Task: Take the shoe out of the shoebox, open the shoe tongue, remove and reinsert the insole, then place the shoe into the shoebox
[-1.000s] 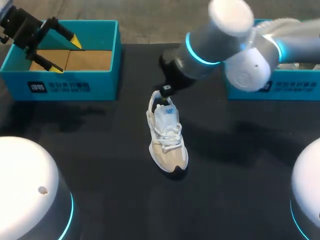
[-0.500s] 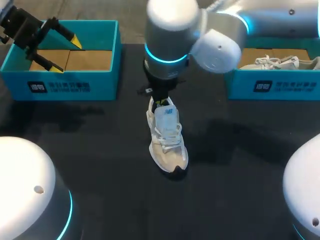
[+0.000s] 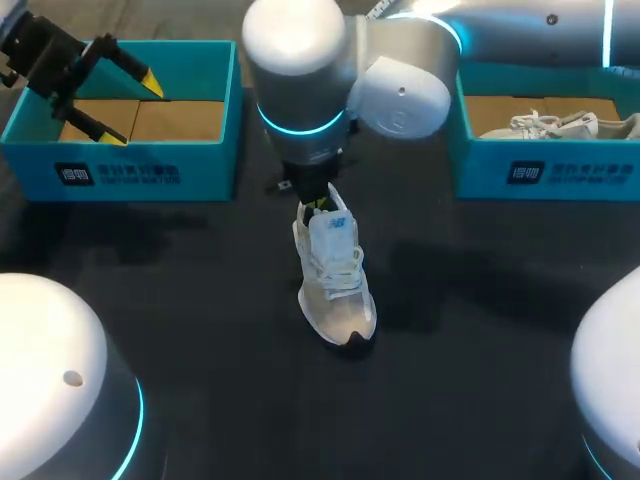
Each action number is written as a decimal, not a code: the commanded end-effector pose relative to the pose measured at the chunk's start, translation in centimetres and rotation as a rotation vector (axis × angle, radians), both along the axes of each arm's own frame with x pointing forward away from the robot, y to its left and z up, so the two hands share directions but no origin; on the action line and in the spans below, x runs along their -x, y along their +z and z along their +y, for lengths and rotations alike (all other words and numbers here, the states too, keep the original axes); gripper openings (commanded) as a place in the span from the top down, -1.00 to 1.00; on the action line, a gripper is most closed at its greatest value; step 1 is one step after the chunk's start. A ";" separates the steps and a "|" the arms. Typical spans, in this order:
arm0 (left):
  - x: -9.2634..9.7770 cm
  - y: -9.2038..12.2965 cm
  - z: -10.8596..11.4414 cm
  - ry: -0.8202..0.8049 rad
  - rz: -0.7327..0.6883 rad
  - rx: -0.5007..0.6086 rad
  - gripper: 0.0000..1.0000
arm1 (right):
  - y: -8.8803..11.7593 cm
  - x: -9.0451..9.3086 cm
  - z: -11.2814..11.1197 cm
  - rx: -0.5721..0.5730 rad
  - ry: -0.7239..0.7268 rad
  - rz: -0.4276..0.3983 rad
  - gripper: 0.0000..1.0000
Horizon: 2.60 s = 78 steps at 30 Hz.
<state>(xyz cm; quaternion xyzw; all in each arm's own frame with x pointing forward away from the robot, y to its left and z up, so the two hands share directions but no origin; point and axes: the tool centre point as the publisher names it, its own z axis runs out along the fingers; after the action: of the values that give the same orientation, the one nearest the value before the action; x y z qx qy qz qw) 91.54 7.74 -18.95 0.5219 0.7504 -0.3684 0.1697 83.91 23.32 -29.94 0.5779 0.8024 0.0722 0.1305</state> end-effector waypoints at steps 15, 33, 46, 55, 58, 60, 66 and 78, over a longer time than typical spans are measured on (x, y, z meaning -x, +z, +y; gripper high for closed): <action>0.0 0.0 0.0 -0.001 0.000 -0.003 -1.00 | -2.2 -0.4 -0.5 -0.012 -0.029 0.028 1.00; 0.0 0.0 0.0 -0.001 0.000 -0.003 -1.00 | -7.0 -0.6 -1.8 -0.011 -0.064 0.101 1.00; 0.0 0.0 0.0 -0.001 0.000 -0.003 -1.00 | -9.3 -1.0 -2.1 -0.005 -0.091 0.148 1.00; 0.0 0.0 0.0 -0.001 0.000 -0.003 -1.00 | -7.2 -1.9 -2.1 0.005 -0.088 0.087 1.00; 0.0 0.0 0.0 -0.001 0.000 -0.003 -1.00 | -7.4 -2.8 -2.0 0.002 -0.081 0.057 1.00; 0.0 0.0 0.0 -0.001 0.000 -0.003 -1.00 | -7.7 -3.2 -1.9 0.001 -0.081 0.050 1.00; 0.0 0.0 0.0 -0.001 0.000 -0.003 -1.00 | -9.3 -4.4 -1.5 -0.004 -0.097 0.065 1.00; 0.0 0.0 0.0 -0.001 0.000 -0.003 -1.00 | -8.0 -4.2 -1.7 0.006 -0.103 0.053 1.00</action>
<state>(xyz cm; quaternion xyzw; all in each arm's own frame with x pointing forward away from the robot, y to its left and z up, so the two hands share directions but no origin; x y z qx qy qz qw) 91.57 7.74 -18.96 0.5220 0.7506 -0.3681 0.1693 88.69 21.91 -39.20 0.6190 0.7770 0.0444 0.1060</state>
